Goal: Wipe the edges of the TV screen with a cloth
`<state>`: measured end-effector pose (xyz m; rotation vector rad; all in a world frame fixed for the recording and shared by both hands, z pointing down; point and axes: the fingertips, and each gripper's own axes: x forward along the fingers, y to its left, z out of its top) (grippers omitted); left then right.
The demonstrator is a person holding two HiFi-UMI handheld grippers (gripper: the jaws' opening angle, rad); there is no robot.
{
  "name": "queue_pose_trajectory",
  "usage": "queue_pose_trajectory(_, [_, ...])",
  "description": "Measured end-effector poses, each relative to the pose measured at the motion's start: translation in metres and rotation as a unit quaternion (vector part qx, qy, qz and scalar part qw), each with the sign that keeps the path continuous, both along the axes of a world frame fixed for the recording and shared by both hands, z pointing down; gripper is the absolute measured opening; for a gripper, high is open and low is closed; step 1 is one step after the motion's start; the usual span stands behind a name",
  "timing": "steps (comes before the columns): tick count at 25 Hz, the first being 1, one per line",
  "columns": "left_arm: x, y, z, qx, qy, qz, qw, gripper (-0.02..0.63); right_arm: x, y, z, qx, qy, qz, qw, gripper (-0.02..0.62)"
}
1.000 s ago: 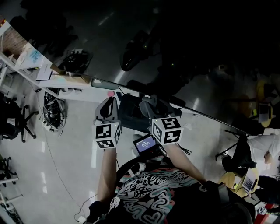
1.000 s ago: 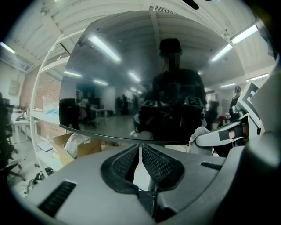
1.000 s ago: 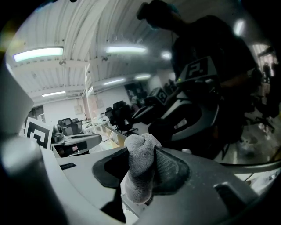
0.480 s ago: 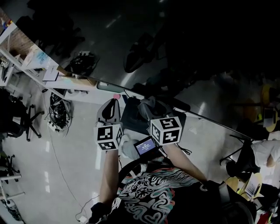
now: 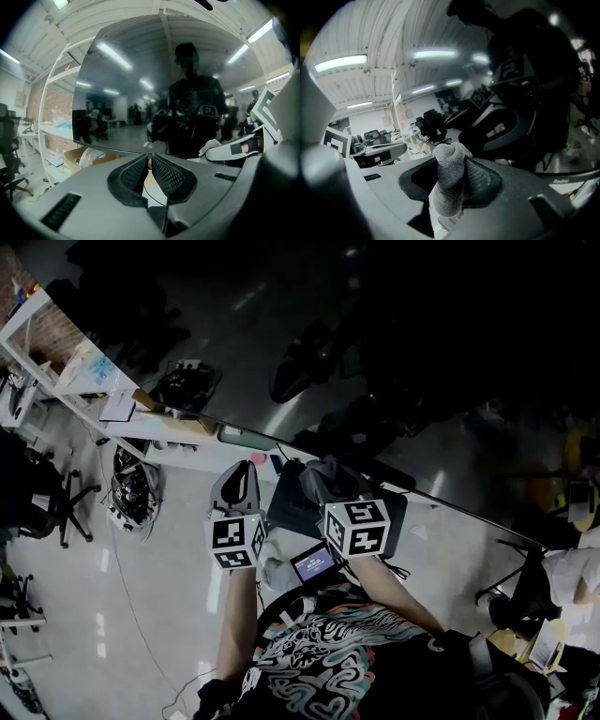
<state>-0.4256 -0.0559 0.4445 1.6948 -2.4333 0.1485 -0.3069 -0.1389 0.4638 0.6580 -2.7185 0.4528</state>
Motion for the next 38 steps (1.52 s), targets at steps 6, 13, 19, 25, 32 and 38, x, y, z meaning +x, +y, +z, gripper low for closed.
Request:
queue_pose_trajectory(6, [-0.028,0.014,0.008,-0.009,0.008,-0.007,0.9999,0.035,-0.024,0.004,-0.001,-0.003,-0.004,0.015,1.000,0.166])
queue_pose_trajectory(13, [-0.075,0.020,0.010,0.004,0.020,-0.014,0.9997,0.035,-0.055,0.013,0.001,-0.004,-0.002,0.017,1.000,0.166])
queue_pose_trajectory(19, [-0.083,0.008,0.007,0.000,0.012,0.005,0.9999,0.035,-0.065,0.013,-0.002,-0.007,-0.002,0.021,1.000,0.166])
queue_pose_trajectory(25, [-0.109,0.009,0.013,-0.002,0.019,0.006,0.9998,0.035,-0.092,0.018,-0.001,-0.008,-0.002,0.019,1.000,0.166])
queue_pose_trajectory(32, [-0.138,0.016,0.015,-0.007,0.023,-0.001,0.9997,0.035,-0.122,0.022,0.000,-0.013,0.001,0.015,1.000,0.166])
queue_pose_trajectory(38, [-0.166,0.024,0.018,-0.011,0.028,-0.013,0.9995,0.035,-0.147,0.028,0.001,-0.014,0.004,0.007,1.000,0.166])
